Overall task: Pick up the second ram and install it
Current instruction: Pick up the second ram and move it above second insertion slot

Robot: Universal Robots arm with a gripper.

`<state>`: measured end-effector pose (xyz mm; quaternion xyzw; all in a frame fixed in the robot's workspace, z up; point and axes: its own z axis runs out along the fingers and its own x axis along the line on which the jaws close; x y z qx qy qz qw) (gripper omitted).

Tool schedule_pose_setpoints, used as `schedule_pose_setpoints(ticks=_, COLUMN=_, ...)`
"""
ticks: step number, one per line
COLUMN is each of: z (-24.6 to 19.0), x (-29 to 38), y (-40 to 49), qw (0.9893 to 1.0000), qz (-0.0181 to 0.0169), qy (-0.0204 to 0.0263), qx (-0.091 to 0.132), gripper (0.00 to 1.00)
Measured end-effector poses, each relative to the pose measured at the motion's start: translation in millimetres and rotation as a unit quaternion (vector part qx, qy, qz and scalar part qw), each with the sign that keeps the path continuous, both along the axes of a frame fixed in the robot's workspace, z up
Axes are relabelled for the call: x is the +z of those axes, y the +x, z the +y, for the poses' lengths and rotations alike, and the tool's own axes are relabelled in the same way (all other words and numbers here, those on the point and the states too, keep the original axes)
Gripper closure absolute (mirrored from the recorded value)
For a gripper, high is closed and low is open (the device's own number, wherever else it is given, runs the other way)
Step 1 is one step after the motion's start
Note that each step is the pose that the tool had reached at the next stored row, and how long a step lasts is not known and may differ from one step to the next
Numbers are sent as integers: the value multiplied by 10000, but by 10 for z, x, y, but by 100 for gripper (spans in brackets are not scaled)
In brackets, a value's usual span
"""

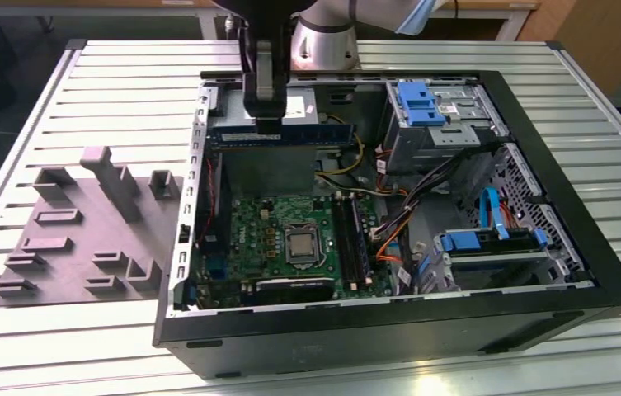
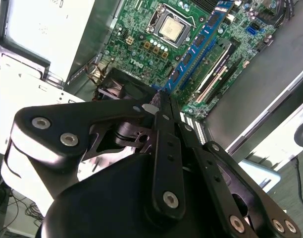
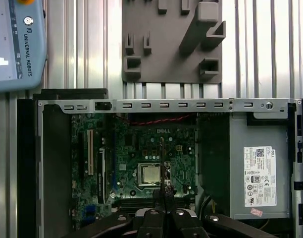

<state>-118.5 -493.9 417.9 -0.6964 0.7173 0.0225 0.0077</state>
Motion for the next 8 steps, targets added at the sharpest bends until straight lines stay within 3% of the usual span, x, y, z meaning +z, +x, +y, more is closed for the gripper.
schedule_pose_setpoints(ticks=8, z=1, x=0, y=43, qw=10000, qz=0, qy=0, qx=0, gripper=89)
